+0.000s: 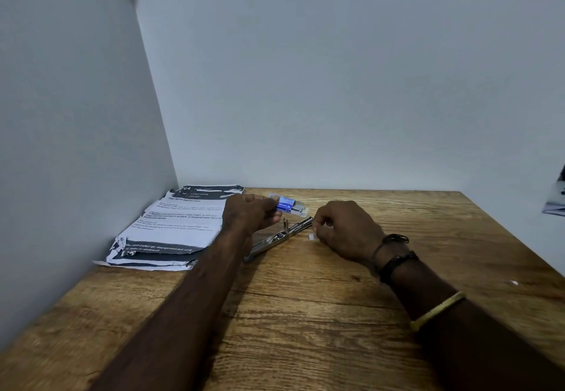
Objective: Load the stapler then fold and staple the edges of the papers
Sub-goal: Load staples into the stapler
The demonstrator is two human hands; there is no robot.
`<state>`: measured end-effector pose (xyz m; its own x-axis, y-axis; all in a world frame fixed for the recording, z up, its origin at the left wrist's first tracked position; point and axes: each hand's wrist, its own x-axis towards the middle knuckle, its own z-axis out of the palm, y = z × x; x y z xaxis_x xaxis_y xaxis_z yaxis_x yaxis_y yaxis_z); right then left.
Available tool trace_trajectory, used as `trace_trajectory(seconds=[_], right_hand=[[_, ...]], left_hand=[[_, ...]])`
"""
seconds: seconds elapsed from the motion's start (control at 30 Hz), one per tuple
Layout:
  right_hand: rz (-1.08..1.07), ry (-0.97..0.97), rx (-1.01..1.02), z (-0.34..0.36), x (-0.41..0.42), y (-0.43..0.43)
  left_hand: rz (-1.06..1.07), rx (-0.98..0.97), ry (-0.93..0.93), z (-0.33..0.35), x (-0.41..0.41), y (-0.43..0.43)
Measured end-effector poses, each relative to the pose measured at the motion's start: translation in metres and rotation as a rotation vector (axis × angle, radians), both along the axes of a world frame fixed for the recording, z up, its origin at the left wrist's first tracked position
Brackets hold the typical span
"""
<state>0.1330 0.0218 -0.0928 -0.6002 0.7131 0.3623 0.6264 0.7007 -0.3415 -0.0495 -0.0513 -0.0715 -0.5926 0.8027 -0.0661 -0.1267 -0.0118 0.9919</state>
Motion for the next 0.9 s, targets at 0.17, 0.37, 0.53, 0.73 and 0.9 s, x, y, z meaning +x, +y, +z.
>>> trace_trajectory(seconds=[0.17, 0.37, 0.53, 0.73, 0.9], right_hand=[[-0.020, -0.028, 0.039, -0.0017, -0.0015, -0.0019], [-0.034, -0.077, 0.053, -0.0057, -0.0061, 0.0002], [-0.025, -0.096, 0.053, -0.0048, -0.0046, -0.0005], [-0.010, -0.030, 0.045, -0.0035, -0.0034, -0.0019], [0.050, -0.085, 0.012, -0.0037, -0.0082, -0.0036]], left_hand=[[-0.003, 0.001, 0.008, 0.0001, 0.0008, -0.0002], [-0.008, 0.000, 0.006, 0.0016, 0.0010, -0.0010], [-0.008, 0.002, 0.005, 0.0010, 0.0006, -0.0010], [0.004, 0.002, 0.005, -0.0008, -0.0007, -0.0001], [0.000, 0.023, -0.020, -0.0013, 0.0000, 0.0015]])
